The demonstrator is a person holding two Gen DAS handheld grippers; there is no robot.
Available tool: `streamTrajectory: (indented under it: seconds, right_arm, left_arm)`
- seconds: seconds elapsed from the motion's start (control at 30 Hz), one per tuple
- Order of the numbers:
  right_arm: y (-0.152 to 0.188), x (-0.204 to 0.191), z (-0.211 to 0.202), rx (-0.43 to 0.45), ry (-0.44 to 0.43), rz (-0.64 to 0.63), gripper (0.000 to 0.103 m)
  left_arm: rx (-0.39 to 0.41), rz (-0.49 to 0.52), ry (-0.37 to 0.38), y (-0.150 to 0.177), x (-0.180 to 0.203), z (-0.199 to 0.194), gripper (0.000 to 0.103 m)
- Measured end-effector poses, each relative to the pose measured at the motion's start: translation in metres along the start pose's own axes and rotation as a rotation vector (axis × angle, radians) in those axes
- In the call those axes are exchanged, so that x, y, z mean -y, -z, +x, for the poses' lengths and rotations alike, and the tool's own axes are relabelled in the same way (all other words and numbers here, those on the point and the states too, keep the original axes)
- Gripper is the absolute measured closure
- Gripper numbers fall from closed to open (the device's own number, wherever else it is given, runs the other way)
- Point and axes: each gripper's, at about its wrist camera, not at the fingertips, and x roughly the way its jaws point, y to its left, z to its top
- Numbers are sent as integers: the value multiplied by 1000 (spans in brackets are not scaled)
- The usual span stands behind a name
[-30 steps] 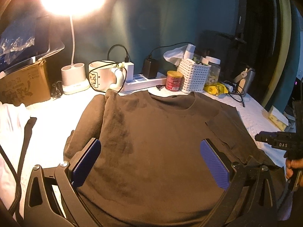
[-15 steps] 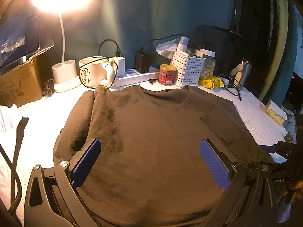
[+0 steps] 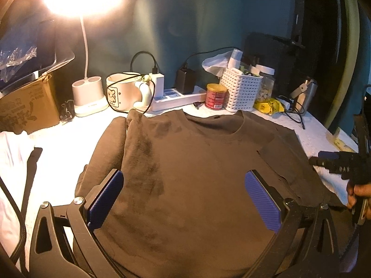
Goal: Fold small clothes
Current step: 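Fold the grasped side edge over toward the shirt's center with the right tool, then open the right tool and release the folded side strip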
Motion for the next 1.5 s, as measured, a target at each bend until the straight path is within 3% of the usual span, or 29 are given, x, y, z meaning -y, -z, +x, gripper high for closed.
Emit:
streamTrajectory:
  seconds: [0.1,0.3,0.33,0.4,0.47,0.57,0.7,1.0,1.3,1.33,1.4,1.47,1.5]
  right_arm:
    - [-12,8,14,-18,-19,40,40]
    - [-30,22,34,-31,-33,71,41]
    - [-32,23,37,-30,-39,68,45]
    - [-33,24,46,-39,-43,60,67]
    - [-33,24,49,-26,-52,60,71]
    - [-35,25,51,-17,-78,53,89]
    - [-43,31,49,8,-87,61,97]
    - [-71,52,53,54,48,-7,99]
    - [-67,42,44,41,77,-15,98]
    - [-65,39,41,43,84,-15,96]
    - [-62,33,34,44,83,-14,77]
    - [-59,27,26,50,79,-12,66]
    - [-57,23,21,53,78,-13,66]
  left_arm:
    - [-10,-5,-12,-2,-3,7,0]
    - [-24,-19,-33,-6,-8,21,0]
    - [-26,-19,-35,-6,-8,23,0]
    - [-35,-22,-37,-7,-9,28,0]
    - [-43,-24,-37,-7,-10,32,0]
    - [-56,-21,-38,-7,-9,39,0]
    - [-65,-13,-35,-7,-7,44,0]
    - [-69,-7,-55,-10,-7,47,0]
    - [-55,-12,-78,-12,-17,38,0]
    - [-54,-12,-81,-13,-18,36,0]
    - [-39,-9,-95,-13,-24,29,0]
    - [-24,-10,-104,-13,-30,22,0]
    - [-20,-13,-105,-14,-33,20,0]
